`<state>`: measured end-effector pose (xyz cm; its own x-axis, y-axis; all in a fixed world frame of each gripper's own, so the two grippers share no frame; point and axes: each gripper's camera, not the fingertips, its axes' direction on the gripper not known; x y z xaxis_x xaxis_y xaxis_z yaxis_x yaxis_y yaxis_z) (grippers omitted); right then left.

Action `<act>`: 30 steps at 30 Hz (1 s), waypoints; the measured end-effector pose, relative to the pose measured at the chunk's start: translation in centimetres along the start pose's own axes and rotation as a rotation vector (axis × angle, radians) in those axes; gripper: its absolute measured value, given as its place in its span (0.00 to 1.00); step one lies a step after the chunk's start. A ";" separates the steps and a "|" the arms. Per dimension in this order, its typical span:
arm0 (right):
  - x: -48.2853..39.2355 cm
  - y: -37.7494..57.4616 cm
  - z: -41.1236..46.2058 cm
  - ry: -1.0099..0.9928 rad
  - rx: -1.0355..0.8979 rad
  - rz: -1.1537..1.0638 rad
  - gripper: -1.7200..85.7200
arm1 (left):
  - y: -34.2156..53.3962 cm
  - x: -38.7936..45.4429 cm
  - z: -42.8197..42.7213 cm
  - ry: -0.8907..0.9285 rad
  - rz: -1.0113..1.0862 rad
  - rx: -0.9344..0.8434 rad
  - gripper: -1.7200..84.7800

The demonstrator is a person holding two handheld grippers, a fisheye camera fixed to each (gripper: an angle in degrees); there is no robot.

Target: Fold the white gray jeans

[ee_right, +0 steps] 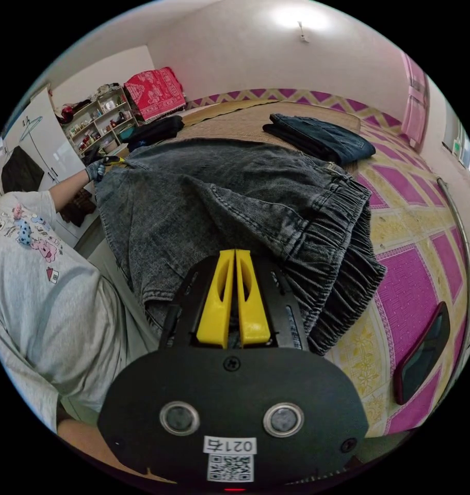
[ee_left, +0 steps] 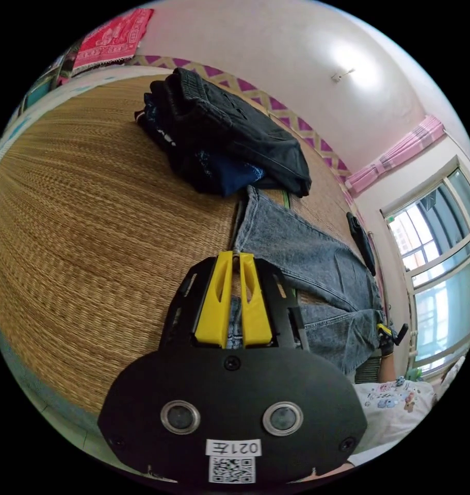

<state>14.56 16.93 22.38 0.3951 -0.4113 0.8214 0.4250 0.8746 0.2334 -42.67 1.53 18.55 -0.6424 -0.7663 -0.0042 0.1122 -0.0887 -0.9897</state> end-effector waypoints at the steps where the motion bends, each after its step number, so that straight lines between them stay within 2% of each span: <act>1: -0.1 0.0 0.1 0.010 -0.005 -0.009 0.01 | 0.7 0.3 -1.4 -0.064 0.011 0.088 0.01; 4: -0.4 0.2 0.2 0.041 -0.014 -0.037 0.01 | 2.6 1.3 -4.8 -0.122 0.085 0.226 0.01; 8: -0.6 0.5 0.0 0.086 -0.023 -0.011 0.01 | 6.0 4.0 -7.1 -0.148 0.203 0.219 0.02; 9: -0.5 0.6 -0.2 0.084 -0.018 0.010 0.01 | 7.5 4.9 -7.7 -0.171 0.198 0.200 0.06; 14: 0.2 6.6 -6.2 0.039 0.306 0.320 0.03 | 15.2 7.3 -9.4 -0.154 0.172 0.207 0.07; 18: 0.5 11.8 -8.3 0.091 0.329 0.498 0.08 | 21.4 6.1 -9.6 -0.005 0.007 0.272 0.03; 22: 0.8 16.6 -9.2 0.073 0.360 0.702 0.11 | 24.8 3.9 -8.9 0.081 -0.154 0.282 0.07; 30: 4.6 20.7 -6.3 -0.244 0.503 1.035 0.12 | 25.3 1.0 -7.5 0.217 -0.313 0.240 0.12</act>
<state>30.26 31.51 27.71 0.1736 0.5670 0.8052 -0.3981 0.7883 -0.4693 -46.19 3.31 -7.61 -0.8144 -0.5305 0.2353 0.0434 -0.4599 -0.8869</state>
